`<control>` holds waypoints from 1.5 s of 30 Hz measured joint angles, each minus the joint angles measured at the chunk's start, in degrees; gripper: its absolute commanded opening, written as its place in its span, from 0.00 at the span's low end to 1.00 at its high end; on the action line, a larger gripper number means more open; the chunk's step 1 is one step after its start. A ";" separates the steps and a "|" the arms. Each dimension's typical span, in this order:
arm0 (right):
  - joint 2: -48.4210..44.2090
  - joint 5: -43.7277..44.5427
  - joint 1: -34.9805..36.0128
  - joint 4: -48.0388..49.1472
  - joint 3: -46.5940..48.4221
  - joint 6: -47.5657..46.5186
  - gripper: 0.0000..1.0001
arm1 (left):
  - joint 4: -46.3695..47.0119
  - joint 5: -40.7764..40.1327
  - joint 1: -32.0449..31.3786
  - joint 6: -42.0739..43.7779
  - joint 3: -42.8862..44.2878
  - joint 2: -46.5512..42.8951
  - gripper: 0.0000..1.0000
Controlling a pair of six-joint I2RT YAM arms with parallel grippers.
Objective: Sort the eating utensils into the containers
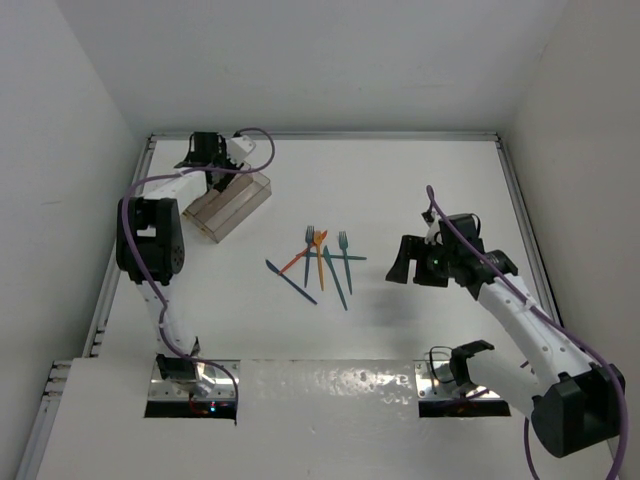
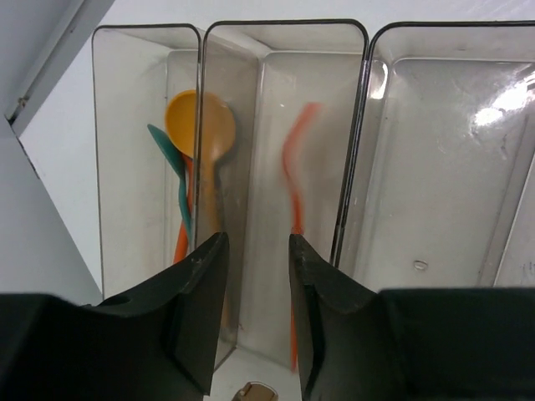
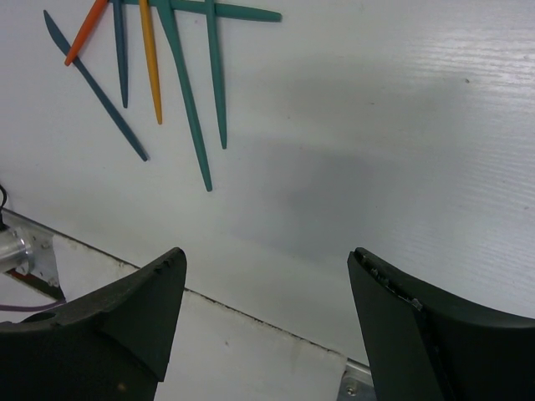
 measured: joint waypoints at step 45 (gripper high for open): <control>-11.41 -0.76 0.00 -2.54 -3.93 -0.87 0.78 | -9.77 -11.37 -38.34 -72.30 -16.96 -9.77 0.21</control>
